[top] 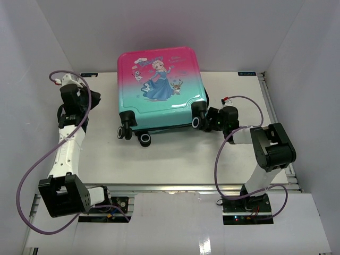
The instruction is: Pack the luggage
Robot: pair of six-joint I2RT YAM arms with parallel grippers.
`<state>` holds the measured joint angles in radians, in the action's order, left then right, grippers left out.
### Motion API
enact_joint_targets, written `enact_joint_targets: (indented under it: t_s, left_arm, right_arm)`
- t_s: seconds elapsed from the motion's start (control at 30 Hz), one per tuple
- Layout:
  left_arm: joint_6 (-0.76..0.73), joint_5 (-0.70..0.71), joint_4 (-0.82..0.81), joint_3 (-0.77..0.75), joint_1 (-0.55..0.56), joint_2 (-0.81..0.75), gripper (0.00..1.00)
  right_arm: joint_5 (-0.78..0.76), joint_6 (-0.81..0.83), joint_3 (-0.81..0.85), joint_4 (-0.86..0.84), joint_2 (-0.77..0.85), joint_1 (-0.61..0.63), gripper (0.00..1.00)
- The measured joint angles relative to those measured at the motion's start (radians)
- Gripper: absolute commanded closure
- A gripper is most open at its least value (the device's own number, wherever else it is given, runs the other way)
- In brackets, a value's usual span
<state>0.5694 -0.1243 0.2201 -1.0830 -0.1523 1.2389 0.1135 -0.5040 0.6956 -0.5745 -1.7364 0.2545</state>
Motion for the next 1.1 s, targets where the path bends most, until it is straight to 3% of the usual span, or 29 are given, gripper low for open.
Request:
enact_joint_targets:
  t_s: [0.23, 0.37, 0.67, 0.9, 1.1]
  left_arm:
    - [0.060, 0.059, -0.141, 0.321, 0.144, -0.057, 1.00]
    - [0.081, 0.072, -0.172, 0.414, 0.177, -0.064, 1.00]
    - [0.094, 0.150, -0.322, 0.463, 0.290, -0.125, 1.00]
    - [0.081, 0.323, -0.363, 0.455, 0.466, -0.090, 1.00]
    - [0.077, 0.397, -0.388, 0.443, 0.582, -0.054, 1.00]
  right_arm:
    - [-0.211, -0.007, 0.103, 0.282, 0.121, -0.033, 0.04]
    - [-0.303, 0.017, 0.199, 0.381, 0.145, -0.061, 0.05]
    - [-0.322, 0.094, 0.181, 0.552, 0.333, -0.064, 0.14]
    - [-0.354, 0.128, 0.158, 0.656, 0.581, -0.043, 0.12]
    - [-0.445, 0.131, 0.161, 0.730, 0.627, -0.020, 0.11]
